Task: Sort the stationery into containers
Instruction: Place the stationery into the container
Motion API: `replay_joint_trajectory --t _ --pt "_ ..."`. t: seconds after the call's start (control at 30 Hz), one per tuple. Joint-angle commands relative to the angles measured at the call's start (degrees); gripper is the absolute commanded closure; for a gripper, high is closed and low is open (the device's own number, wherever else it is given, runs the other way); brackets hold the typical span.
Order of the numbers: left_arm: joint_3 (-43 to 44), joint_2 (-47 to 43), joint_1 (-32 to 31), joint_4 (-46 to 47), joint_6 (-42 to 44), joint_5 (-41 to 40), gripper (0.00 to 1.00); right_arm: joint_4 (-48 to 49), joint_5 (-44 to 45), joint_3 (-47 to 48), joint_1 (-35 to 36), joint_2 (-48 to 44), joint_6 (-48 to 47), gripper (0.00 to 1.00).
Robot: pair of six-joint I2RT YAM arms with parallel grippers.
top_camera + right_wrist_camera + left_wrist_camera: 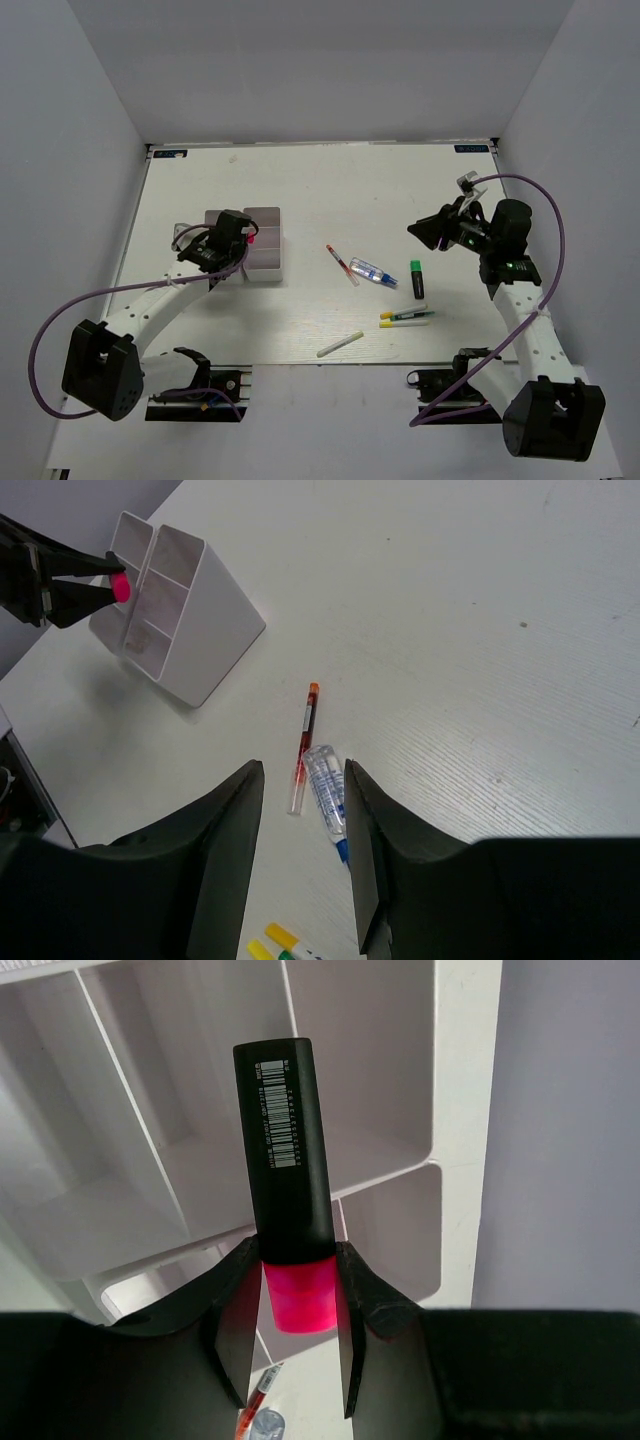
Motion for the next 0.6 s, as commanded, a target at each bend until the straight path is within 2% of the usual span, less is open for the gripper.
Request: replay_joint_trajectory --t 0.0,0.17,0.27,0.3,0.33,0.57 --pt "-1.02 -1.47 1.62 3.17 -0.40 3.45 0.99 2.17 -1.81 -0.83 -0.54 -1.26 0.71 0.56" --pt "-1.02 -0.86 2.77 3.17 -0.40 4.69 0.92 2.08 -2.43 -0.83 -1.25 -1.26 0.98 0.56" --pt "-2.25 -1.38 3.82 4.40 -0.40 5.75 0.82 2.34 -2.78 -0.92 -1.34 -1.17 0.98 0.56" --pt "-2.25 -1.38 3.83 4.41 -0.40 6.36 0.75 2.26 -2.95 -0.92 -1.60 -1.26 1.24 0.56" --pt "-2.86 -1.38 3.83 4.41 -0.40 6.36 0.72 2.26 -2.95 -0.83 -1.60 -1.43 1.24 0.56" --pt "-4.45 -3.66 4.88 5.02 -0.40 7.42 0.70 2.43 -3.48 -0.92 -2.04 -1.35 1.41 0.56"
